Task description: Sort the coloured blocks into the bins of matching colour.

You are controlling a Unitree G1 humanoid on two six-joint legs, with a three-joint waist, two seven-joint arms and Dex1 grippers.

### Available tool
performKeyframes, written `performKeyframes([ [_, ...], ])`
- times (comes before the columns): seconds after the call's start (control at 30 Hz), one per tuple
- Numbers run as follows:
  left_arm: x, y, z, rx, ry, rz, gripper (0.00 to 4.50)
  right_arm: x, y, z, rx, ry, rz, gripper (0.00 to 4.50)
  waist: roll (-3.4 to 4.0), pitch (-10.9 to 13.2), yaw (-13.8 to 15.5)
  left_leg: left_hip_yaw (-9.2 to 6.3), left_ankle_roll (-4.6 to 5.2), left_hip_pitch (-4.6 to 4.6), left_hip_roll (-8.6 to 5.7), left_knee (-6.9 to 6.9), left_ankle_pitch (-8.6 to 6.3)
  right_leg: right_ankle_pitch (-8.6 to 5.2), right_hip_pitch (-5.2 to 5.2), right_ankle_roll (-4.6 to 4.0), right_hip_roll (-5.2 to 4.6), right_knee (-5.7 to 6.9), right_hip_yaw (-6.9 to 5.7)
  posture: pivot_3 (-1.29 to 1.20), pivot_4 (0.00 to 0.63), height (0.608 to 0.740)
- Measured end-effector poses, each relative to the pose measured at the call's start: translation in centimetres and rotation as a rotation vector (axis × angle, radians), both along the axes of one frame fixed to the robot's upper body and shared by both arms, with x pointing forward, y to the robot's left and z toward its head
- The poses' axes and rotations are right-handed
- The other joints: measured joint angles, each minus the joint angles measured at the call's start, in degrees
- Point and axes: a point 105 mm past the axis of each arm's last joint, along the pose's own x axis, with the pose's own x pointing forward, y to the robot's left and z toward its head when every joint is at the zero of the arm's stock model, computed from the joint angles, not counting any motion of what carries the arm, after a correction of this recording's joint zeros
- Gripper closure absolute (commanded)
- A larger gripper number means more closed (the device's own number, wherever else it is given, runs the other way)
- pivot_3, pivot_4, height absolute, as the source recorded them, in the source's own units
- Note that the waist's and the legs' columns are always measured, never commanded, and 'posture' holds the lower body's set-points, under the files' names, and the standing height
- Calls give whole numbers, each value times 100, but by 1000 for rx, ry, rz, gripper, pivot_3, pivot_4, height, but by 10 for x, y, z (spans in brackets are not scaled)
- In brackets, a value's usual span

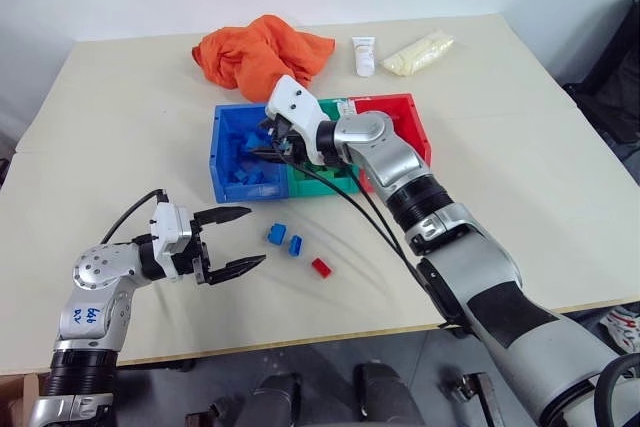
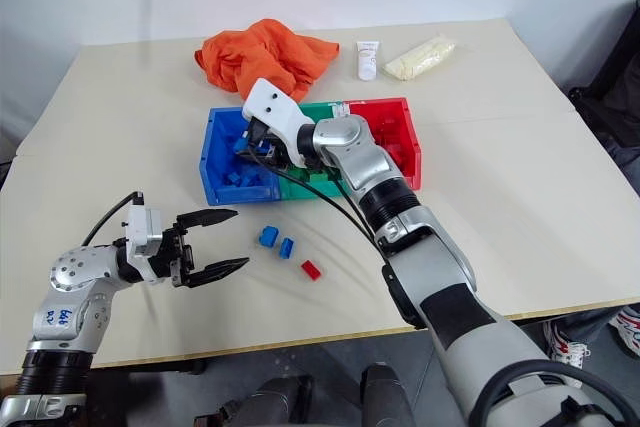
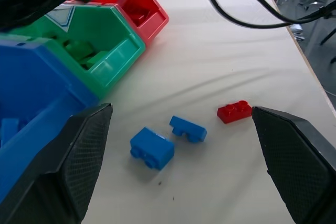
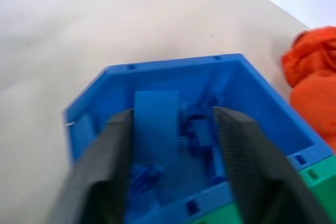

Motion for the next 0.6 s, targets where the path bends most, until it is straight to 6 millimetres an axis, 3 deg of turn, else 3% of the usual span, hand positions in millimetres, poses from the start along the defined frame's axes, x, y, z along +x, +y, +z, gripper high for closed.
performKeyframes([
  [0.1, 0, 0, 0, 0, 0, 2, 0, 3, -2, -6, 1, -4, -7, 9, 0, 0, -36, -6, 0, -1, -1, 2, 0, 0, 2, 0, 0, 1, 3, 0, 150, 740],
  [0.3, 0, 0, 0, 0, -2, 2, 0, -2, -16, 17, 52, -97, 58, 9, 0, 0, -79, -13, -2, 0, 0, 2, -1, 0, 0, 0, -1, 14, 4, 0, 150, 740],
  [0.37, 1, -1, 1, -1, -7, 1, 0, -13, -34, 18, 61, -123, 125, 9, 0, 0, -60, -22, -3, -1, -1, 5, -2, 0, 2, 0, -2, 15, 2, 0, 150, 740],
  [0.6, 1, 0, 1, 1, -6, 5, 0, -64, -110, -18, -40, -25, 263, 9, -1, 0, 49, -18, -1, -9, -3, 13, -4, 0, 3, 1, -5, -15, 3, 0, 150, 740],
])
